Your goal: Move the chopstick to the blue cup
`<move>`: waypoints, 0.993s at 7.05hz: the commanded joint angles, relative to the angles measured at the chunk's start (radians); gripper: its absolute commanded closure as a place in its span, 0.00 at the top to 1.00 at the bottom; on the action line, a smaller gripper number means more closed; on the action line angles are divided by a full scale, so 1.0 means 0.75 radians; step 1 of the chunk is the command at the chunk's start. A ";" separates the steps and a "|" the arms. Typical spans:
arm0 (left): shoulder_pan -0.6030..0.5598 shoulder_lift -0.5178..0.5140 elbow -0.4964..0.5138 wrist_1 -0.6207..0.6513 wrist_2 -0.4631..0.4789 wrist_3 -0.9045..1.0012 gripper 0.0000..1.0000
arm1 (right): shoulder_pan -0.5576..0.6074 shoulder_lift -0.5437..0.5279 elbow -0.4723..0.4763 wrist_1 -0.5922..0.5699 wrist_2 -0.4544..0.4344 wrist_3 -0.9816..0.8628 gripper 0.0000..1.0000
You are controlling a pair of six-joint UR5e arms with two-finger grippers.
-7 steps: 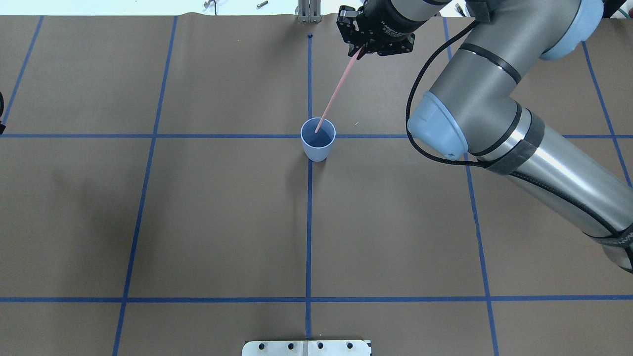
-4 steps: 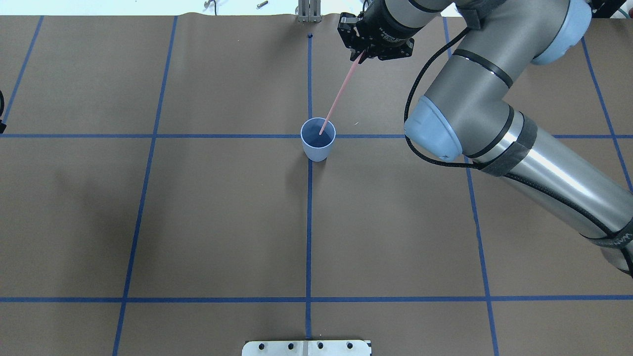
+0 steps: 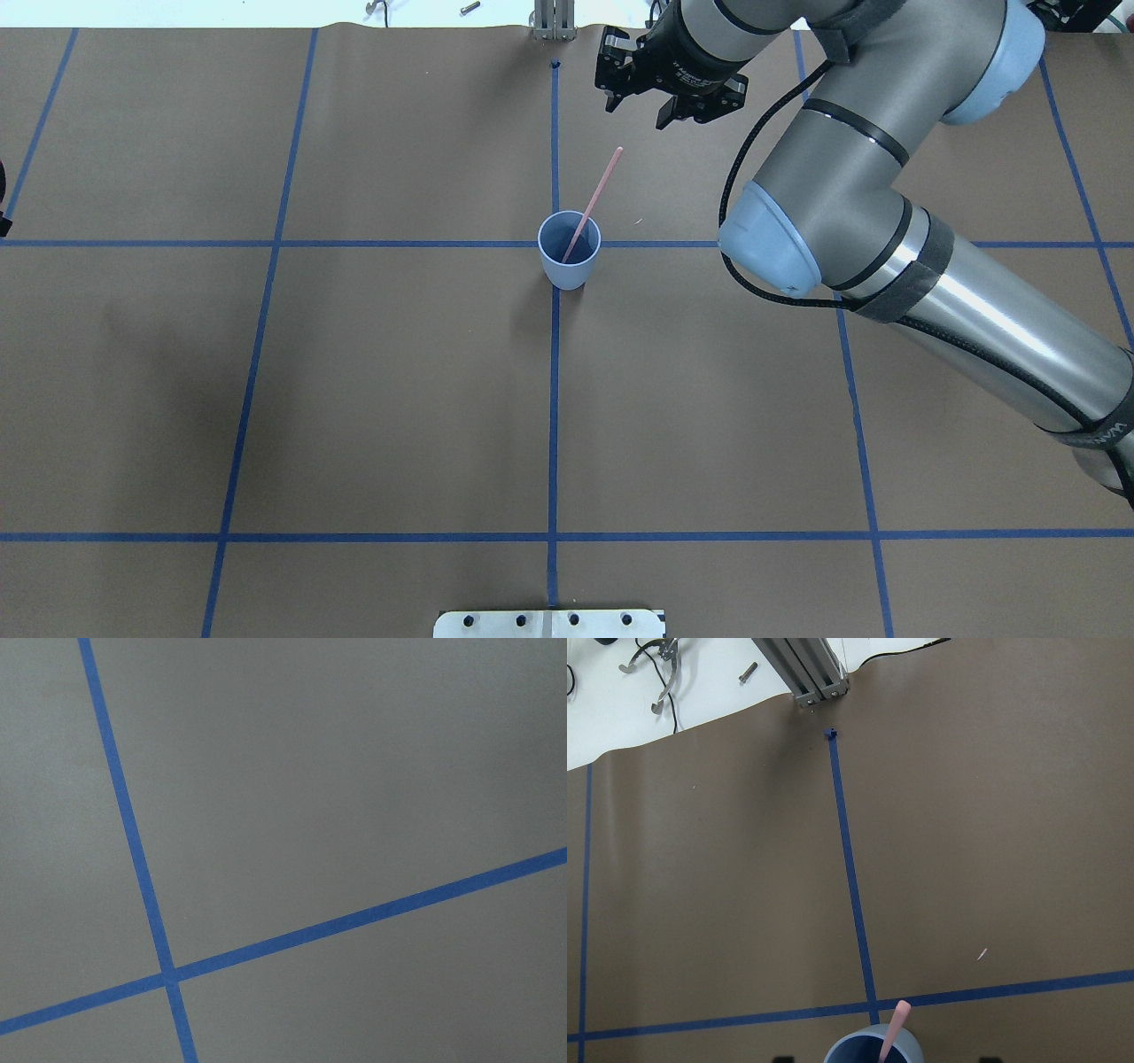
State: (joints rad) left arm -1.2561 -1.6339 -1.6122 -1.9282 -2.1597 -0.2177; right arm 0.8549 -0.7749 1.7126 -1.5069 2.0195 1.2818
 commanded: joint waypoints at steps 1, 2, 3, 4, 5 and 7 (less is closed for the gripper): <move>-0.002 -0.012 0.000 0.018 -0.018 -0.008 0.99 | 0.115 -0.052 0.044 -0.003 0.088 -0.009 1.00; -0.002 -0.014 0.000 0.018 -0.029 -0.055 0.99 | 0.193 -0.213 0.117 -0.001 0.168 -0.139 1.00; -0.006 -0.012 0.000 0.018 -0.039 -0.055 0.99 | 0.307 -0.362 0.136 -0.001 0.270 -0.381 1.00; -0.010 -0.010 0.000 0.016 -0.065 -0.055 0.99 | 0.409 -0.526 0.130 0.001 0.346 -0.643 1.00; -0.013 -0.010 0.000 0.016 -0.066 -0.055 0.99 | 0.500 -0.647 0.120 -0.003 0.353 -0.923 1.00; -0.053 -0.004 0.004 0.016 -0.068 -0.039 0.99 | 0.667 -0.846 0.059 -0.005 0.357 -1.355 1.00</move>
State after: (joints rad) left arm -1.2788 -1.6400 -1.6107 -1.9159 -2.2091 -0.2535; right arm 1.2742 -1.3148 1.7842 -1.5100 2.2817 0.4722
